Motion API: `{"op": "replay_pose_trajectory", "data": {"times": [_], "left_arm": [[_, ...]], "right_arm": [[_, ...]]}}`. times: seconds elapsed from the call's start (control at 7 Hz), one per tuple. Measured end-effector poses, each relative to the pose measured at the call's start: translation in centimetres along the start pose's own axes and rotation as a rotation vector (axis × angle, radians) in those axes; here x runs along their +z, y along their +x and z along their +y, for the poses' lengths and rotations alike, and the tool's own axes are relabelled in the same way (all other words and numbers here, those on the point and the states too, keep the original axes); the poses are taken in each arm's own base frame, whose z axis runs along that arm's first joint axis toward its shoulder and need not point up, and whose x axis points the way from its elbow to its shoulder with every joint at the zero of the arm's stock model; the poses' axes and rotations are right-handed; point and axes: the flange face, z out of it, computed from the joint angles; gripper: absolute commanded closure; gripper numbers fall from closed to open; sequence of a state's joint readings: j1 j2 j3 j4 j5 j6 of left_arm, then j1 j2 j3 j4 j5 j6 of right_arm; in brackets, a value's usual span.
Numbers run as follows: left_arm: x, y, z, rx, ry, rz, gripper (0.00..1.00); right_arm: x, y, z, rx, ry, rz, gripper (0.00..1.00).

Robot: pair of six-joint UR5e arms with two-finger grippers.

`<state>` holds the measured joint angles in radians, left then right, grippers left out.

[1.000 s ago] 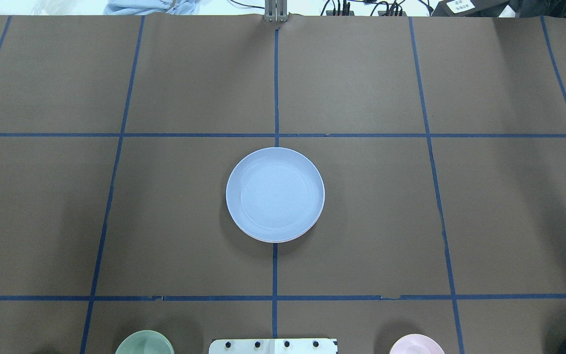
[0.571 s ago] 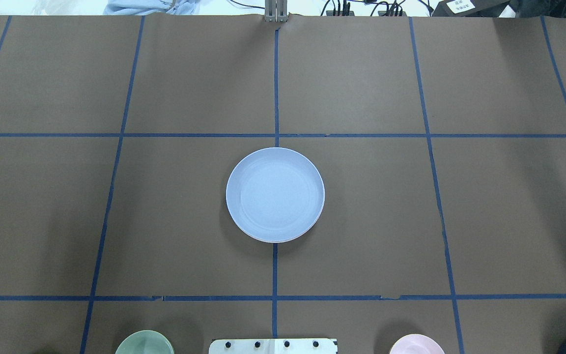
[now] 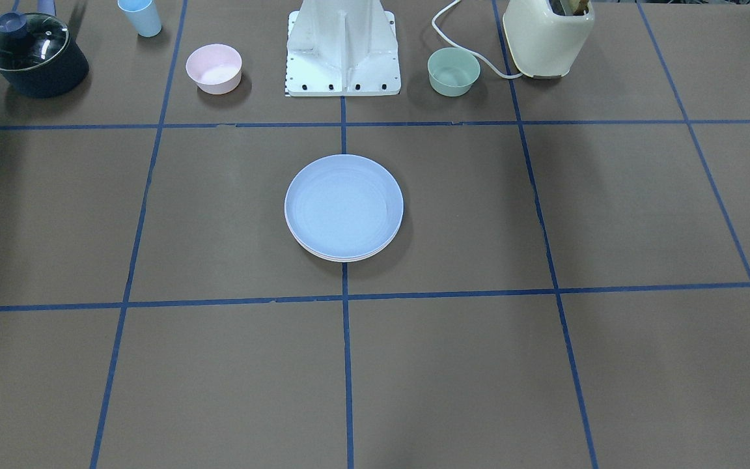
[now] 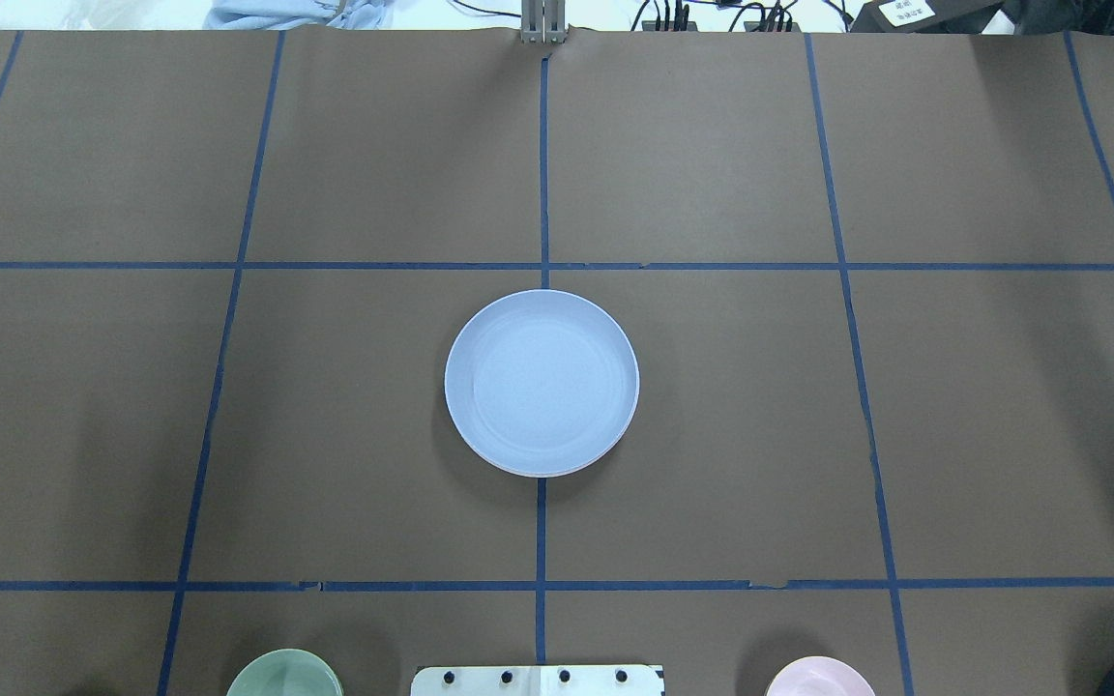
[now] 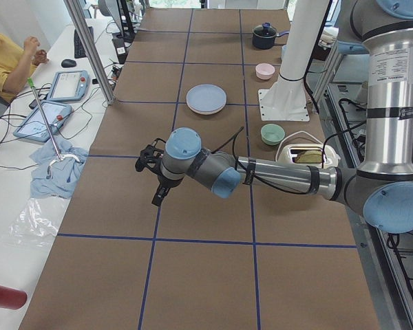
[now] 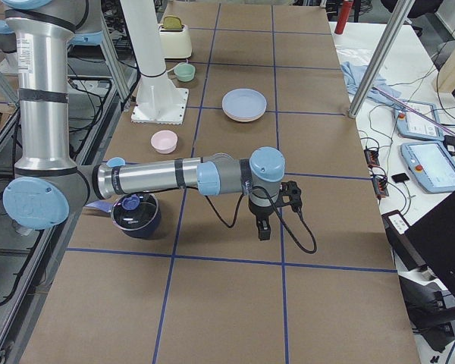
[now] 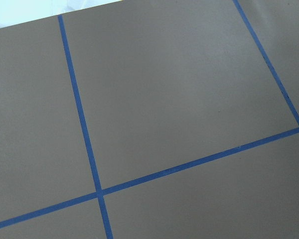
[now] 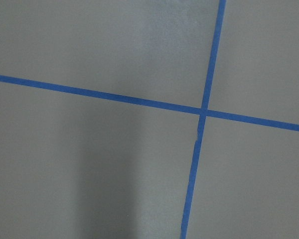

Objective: Stack three plates with pink and blue

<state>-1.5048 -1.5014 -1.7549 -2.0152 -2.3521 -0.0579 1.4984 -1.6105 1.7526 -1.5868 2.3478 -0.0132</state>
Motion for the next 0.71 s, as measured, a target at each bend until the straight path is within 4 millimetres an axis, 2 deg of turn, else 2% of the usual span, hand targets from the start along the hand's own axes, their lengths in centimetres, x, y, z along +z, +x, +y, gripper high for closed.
{"op": "replay_pose_trajectory", "data": {"times": [0.43,0.71], "left_arm": [[1.7,-2.5,1.6,0.017,-0.059,-0.081,0.00],[2.0,-2.5,2.4,-0.002,-0.072,-0.034,0.00]], "right_arm": [[0.7,0.7,0.1,0.084,-0.028,-0.002,0.00],[1.1,1.0,-0.1,0.144,-0.037,-0.001,0.00]]}}
